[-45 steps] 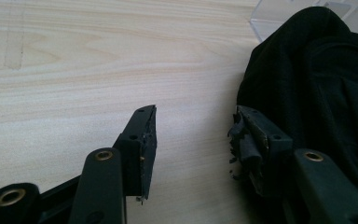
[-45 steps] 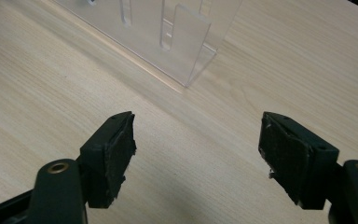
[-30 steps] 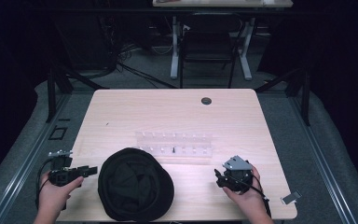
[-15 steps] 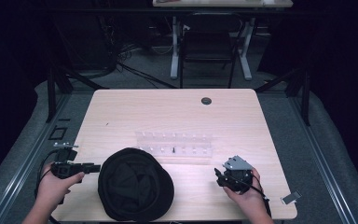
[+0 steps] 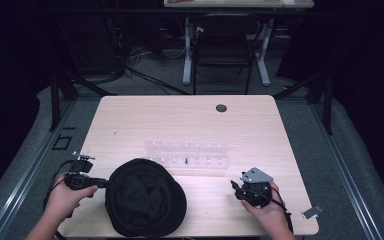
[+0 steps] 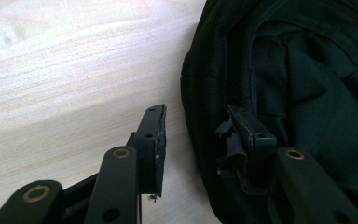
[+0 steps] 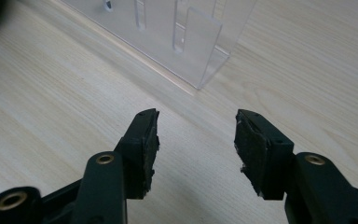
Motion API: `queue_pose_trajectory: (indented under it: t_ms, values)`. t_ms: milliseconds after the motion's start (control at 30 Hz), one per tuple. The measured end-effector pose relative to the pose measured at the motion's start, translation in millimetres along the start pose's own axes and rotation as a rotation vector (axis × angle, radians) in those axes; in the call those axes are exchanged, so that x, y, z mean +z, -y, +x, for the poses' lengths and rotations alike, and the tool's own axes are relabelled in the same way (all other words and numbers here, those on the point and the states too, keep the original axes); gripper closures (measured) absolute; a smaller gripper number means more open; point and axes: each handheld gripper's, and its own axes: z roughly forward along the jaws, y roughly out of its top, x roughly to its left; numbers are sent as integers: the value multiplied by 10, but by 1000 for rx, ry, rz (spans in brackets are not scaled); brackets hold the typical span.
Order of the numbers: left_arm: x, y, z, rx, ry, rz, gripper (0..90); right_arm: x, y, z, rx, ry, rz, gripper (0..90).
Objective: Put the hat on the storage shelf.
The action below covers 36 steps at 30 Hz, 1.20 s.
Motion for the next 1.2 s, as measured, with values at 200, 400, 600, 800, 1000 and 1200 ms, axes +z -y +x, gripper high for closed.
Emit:
queue_pose_trajectory:
  t_ms: [200,400,600,800,1000,1200]
  values:
    - [41,-25,14,7,-12,36,592,-18,-14,-4,3,-10,-7,486]
    - [73,-54,19,8,-3,65,635,-11,-9,-18,51,-28,45,538]
    - [112,-78,39,2,40,95,730,-4,9,-54,118,-80,46,597]
    - [109,-97,39,3,63,121,803,-13,11,-68,134,-79,49,618]
    - [105,-131,13,-1,71,146,856,-12,12,-70,131,-83,59,620]
    - [45,-167,-4,-10,87,164,870,-22,19,-99,150,-87,49,620]
